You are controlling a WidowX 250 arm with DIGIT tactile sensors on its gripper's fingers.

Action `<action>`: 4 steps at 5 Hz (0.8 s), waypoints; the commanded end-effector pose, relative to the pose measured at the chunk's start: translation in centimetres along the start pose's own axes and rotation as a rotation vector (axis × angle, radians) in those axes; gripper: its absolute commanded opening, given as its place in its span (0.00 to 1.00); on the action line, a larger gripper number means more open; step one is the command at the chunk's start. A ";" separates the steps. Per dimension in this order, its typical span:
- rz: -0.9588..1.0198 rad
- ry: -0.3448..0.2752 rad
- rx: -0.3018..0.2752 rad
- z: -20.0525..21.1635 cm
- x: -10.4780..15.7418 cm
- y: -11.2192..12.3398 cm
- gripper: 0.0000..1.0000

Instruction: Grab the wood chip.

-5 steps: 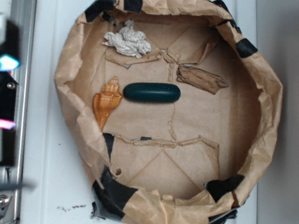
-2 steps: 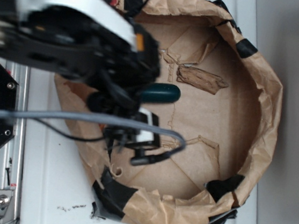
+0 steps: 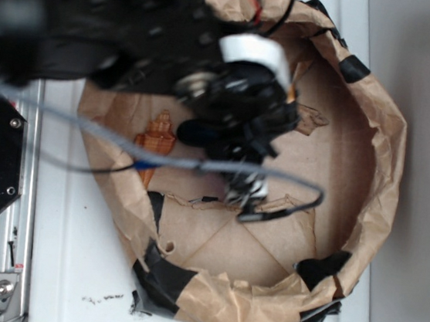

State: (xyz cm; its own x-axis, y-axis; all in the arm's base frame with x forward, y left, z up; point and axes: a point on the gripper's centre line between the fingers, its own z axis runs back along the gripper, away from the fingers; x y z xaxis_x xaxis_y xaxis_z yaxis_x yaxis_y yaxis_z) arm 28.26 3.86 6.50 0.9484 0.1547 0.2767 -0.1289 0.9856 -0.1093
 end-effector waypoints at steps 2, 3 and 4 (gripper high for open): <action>-0.038 0.041 -0.020 -3.4 2.4 2.4 1.00; -0.061 0.094 -0.027 -5.7 1.5 2.5 1.00; -0.050 0.072 -0.022 -5.2 1.6 2.4 0.00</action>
State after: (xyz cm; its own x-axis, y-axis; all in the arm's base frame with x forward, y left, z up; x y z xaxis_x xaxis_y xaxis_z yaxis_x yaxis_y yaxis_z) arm 30.69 6.02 2.10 0.9724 0.1132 0.2039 -0.0886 0.9880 -0.1261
